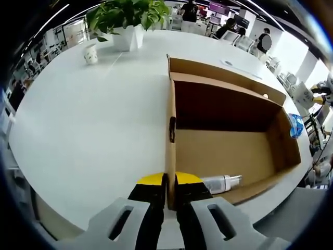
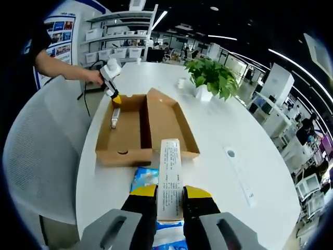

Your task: Operate the shoe box by opening the lid, removing the specified soft item, and placing it in the target area until the item is outside and the box remains undamaged.

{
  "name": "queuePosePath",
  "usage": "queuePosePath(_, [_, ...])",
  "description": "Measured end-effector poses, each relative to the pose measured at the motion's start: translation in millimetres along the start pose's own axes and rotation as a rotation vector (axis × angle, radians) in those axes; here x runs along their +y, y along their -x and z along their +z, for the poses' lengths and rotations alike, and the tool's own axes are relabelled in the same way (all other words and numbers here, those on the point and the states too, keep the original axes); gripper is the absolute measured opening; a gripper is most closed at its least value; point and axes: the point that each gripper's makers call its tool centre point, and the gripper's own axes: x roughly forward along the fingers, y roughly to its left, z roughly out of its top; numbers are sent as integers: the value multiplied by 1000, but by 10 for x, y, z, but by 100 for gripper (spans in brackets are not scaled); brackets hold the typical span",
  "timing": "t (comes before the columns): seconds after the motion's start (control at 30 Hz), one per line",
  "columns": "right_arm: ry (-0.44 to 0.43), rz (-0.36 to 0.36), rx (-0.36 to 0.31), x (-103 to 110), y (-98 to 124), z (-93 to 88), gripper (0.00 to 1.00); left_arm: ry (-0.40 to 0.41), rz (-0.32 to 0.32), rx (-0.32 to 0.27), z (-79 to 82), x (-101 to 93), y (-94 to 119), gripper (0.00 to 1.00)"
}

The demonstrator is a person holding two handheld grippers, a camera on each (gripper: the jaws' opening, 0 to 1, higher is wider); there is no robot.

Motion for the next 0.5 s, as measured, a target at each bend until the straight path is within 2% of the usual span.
queuePosePath(0.27, [-23, -32, 32, -218, 52, -276, 14, -2, 0, -1, 2, 4, -4, 3])
queuePosePath(0.5, [-35, -51, 76, -382, 38, -587, 15, 0, -3, -5, 0, 4, -4, 3])
